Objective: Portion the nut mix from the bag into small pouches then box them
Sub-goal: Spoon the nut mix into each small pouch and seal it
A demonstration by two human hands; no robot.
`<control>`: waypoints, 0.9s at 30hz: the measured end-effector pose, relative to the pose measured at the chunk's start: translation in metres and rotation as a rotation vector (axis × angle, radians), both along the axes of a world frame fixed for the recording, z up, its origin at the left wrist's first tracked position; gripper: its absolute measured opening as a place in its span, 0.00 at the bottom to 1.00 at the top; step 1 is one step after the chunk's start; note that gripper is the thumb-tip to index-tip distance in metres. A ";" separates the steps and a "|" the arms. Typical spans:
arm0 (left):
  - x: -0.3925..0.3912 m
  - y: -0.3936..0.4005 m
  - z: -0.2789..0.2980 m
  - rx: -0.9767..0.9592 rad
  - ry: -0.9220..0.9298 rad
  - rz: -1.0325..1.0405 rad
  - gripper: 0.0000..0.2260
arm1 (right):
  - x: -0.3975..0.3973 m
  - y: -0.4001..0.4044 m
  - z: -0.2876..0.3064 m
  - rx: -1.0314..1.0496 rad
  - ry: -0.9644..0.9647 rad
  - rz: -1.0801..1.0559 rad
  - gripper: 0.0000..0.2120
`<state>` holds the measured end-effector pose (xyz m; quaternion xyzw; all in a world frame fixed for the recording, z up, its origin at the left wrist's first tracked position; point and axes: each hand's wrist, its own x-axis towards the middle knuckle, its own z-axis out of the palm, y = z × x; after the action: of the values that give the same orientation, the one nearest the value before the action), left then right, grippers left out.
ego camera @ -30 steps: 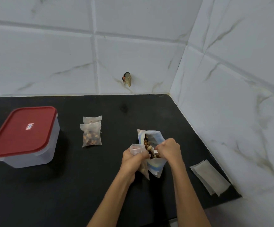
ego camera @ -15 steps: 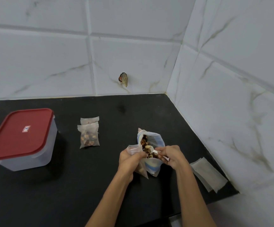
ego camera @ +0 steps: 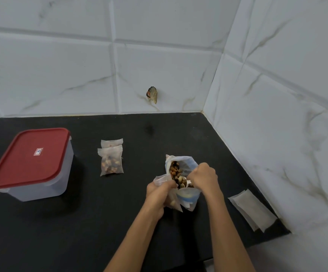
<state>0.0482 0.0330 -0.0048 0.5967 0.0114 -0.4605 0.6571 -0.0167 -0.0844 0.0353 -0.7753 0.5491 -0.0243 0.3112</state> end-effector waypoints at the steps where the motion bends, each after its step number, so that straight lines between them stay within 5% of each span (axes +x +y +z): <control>1: 0.000 0.001 -0.001 -0.012 0.004 -0.005 0.15 | -0.001 -0.005 -0.002 0.079 -0.029 -0.036 0.10; 11: -0.004 0.003 0.006 -0.060 -0.064 -0.077 0.12 | -0.022 -0.012 -0.003 0.524 -0.270 -0.247 0.15; 21: -0.005 0.013 0.011 -0.066 -0.011 -0.061 0.10 | -0.027 -0.007 -0.001 0.610 -0.419 -0.309 0.12; 24: -0.003 0.014 0.009 -0.027 -0.192 -0.075 0.12 | -0.031 -0.005 0.000 0.540 -0.477 -0.337 0.12; 27: -0.002 0.015 0.012 0.109 -0.610 -0.033 0.16 | -0.034 -0.002 -0.002 0.446 -0.482 -0.362 0.12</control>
<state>0.0458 0.0483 0.0068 0.7417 -0.1714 -0.2695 0.5899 -0.0505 -0.0863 0.0334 -0.5509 0.5802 -0.1406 0.5832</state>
